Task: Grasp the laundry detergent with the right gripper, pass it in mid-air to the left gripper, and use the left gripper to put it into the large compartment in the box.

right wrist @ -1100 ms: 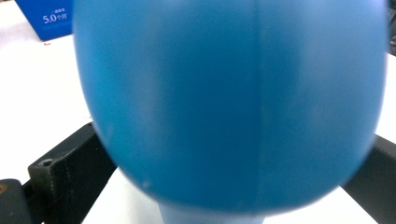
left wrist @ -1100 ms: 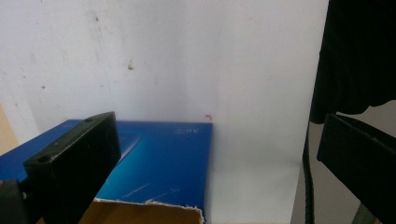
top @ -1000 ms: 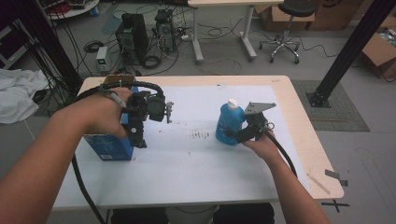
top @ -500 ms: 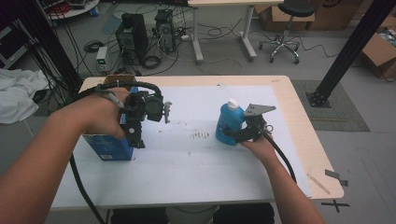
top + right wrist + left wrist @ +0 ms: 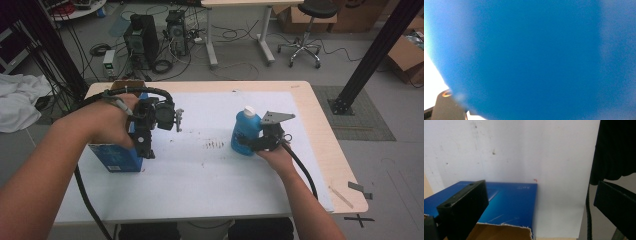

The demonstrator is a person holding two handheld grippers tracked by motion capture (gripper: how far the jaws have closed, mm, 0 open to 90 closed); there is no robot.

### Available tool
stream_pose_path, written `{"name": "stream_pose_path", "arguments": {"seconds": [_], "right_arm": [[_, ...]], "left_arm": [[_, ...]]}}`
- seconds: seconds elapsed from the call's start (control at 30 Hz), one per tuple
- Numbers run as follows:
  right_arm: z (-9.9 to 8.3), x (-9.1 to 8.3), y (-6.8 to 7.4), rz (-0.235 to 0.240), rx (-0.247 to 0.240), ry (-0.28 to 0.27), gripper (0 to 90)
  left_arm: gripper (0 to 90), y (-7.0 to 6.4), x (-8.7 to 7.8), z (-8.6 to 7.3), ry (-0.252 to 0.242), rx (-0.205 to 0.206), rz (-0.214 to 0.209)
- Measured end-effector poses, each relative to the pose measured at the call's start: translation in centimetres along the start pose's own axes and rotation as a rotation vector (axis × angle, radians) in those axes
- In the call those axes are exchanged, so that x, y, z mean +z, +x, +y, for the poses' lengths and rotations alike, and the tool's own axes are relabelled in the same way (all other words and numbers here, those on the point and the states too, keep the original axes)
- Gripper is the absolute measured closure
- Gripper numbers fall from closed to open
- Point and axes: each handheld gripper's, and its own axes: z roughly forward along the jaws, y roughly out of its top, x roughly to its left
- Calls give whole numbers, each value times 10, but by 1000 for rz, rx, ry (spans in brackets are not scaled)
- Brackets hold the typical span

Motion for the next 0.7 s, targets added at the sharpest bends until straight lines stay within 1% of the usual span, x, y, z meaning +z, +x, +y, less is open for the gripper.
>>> {"name": "stream_pose_path", "arguments": {"seconds": [0.1, 0.2, 0.27, 0.43, 0.7], "right_arm": [[0, -1, 0, 0, -1, -1, 169], [0, -1, 0, 6, -7, -3, 199], [1, 0, 0, 14, -6, -6, 208], [0, 0, 0, 16, -1, -8, 214], [0, 0, 0, 22, -8, -16, 254]], "left_arm": [[1, 0, 0, 0, 4, -2, -1], [1, 0, 0, 1, 1, 2, 0], [1, 0, 1, 1, -7, 0, 4], [1, 0, 0, 1, 2, 2, -1], [1, 0, 0, 0, 8, 1, 0]]}}
